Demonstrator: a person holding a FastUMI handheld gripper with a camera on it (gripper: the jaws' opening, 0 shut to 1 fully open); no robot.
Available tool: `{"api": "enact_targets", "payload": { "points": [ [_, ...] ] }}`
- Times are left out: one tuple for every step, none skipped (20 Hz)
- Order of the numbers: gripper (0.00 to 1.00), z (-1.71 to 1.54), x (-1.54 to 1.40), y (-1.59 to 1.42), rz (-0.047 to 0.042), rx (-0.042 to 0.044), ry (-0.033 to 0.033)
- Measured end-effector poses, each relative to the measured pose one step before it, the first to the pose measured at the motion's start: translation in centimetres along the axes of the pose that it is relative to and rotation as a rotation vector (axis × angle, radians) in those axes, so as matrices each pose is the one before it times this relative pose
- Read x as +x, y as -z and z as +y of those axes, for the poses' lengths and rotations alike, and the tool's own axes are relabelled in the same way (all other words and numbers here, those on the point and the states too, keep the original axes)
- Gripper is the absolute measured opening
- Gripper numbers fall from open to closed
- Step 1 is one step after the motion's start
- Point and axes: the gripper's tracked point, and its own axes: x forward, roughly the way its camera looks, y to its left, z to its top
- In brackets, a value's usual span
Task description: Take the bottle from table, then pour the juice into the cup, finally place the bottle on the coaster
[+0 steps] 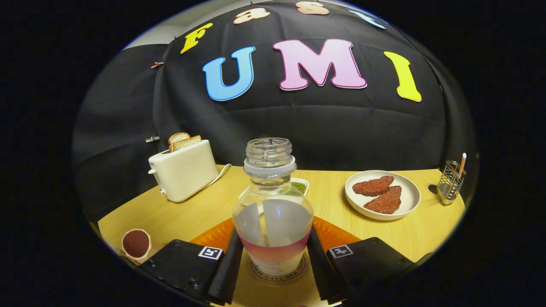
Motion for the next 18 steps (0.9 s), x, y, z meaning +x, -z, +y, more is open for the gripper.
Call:
{"api": "enact_targets", "payload": {
  "points": [
    [0.76, 0.055, 0.136, 0.035, -0.00075, -0.01113, -0.00307],
    [0.76, 0.213, 0.029, 0.142, 0.00101, -0.01173, -0.00568],
    [0.76, 0.102, -0.135, -0.064, -0.00325, -0.01241, -0.00371],
    [0.77, 0.153, -0.120, 0.059, 0.00039, -0.00630, -0.00895],
    [0.77, 0.351, -0.130, -0.013, 0.00145, -0.00081, -0.01332],
    [0.79, 0.071, -0.023, 0.031, 0.00276, 0.00201, -0.00497],
    [0.80, -0.002, 0.030, 0.031, 0.00300, 0.00747, -0.00574],
    [0.90, -0.069, -0.052, -0.001, 0.00391, 0.00776, 0.00088],
    [1.00, -0.193, -0.142, -0.145, 0.00067, 0.00595, 0.00407],
    [0.97, -0.194, 0.029, -0.125, 0.00057, 0.00448, 0.00324],
    [0.97, -0.139, -0.146, -0.052, 0.00109, 0.00500, 0.00347],
    [0.98, -0.125, -0.214, -0.215, 0.00141, 0.00593, 0.00193],
    [0.99, -0.002, -0.187, -0.137, 0.00193, 0.00413, -0.00335],
    [0.99, 0.079, -0.261, -0.138, -0.00016, 0.00228, -0.00541],
    [0.99, 0.278, -0.326, -0.196, -0.00135, -0.00310, -0.00745],
    [0.99, 0.052, -0.296, -0.319, -0.00499, -0.01280, -0.00249],
    [0.99, -0.117, -0.457, -0.492, -0.00495, -0.01662, 0.00631],
    [0.99, -0.092, -0.375, -0.532, -0.00773, -0.01461, 0.00386]
  ]
}}
